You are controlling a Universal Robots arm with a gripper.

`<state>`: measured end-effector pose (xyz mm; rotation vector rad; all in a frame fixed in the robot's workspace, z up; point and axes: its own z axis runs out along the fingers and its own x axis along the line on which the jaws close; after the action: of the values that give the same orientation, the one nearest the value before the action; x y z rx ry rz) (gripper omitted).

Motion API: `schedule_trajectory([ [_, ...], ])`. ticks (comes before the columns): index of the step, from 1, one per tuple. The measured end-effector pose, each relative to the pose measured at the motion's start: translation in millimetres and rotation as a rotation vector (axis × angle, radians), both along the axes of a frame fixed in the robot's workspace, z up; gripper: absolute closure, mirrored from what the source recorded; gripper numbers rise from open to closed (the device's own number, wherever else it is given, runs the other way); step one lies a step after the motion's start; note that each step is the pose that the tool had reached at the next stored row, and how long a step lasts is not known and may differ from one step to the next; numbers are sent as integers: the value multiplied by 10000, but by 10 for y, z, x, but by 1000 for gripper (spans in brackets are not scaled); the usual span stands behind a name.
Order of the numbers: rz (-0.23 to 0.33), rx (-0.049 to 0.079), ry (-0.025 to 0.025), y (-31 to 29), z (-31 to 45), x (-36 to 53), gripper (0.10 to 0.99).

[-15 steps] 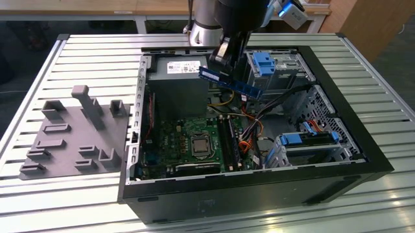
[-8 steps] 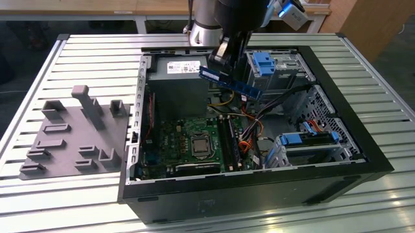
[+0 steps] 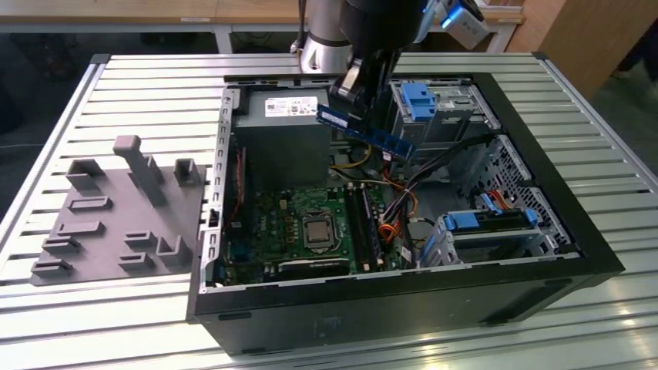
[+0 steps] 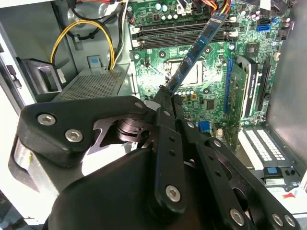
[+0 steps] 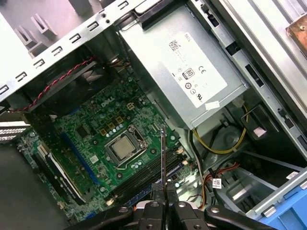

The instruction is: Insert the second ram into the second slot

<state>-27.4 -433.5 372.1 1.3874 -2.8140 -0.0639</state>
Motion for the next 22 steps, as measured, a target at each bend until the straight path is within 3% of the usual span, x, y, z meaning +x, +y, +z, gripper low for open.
schedule_trajectory([
  [22,-1114,-1,4,-1,0,0,953],
])
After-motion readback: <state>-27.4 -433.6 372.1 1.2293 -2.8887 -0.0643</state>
